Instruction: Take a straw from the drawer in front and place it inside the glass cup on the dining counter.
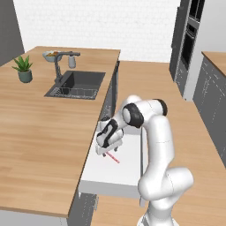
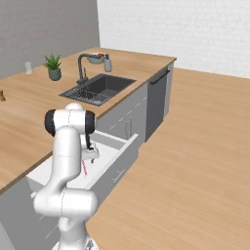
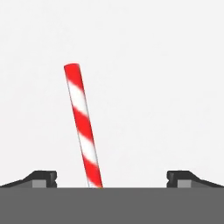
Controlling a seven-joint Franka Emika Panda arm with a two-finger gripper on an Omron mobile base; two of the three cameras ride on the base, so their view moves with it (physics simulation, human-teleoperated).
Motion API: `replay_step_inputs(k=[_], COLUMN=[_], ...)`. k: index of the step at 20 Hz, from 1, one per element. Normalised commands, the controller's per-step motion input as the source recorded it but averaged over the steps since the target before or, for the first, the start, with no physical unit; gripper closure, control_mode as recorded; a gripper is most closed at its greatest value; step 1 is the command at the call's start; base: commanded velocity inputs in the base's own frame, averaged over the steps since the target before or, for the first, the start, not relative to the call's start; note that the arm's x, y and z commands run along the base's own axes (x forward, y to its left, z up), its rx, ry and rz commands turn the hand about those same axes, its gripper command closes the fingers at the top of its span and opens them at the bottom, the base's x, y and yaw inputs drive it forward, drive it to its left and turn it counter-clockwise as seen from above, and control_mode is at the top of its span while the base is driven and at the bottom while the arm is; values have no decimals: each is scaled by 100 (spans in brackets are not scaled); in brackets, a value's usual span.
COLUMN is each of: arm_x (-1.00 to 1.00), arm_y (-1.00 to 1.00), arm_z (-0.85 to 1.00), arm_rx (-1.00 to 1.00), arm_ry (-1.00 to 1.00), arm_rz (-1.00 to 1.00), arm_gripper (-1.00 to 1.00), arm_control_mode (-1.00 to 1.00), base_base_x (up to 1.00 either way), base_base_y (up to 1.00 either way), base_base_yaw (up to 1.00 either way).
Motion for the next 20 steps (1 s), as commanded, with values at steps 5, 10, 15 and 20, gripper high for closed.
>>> replay_step_inputs(k=[5, 10, 15, 20], arm_x=[0, -10, -18, -7], arm_y=[0, -11, -40, -37], arm_z=[-43, -45, -36, -27], arm_rx=[0, 0, 0, 0], arm_ry=[0, 0, 0, 0], arm_rz=[1, 0, 0, 0], arm_gripper=[-100, 100, 100, 100], arm_control_mode=[-100, -100, -100, -100], base_base_x=[0, 0, 0, 0], base_base_y=[0, 0, 0, 0], base_base_yaw=[0, 0, 0, 0])
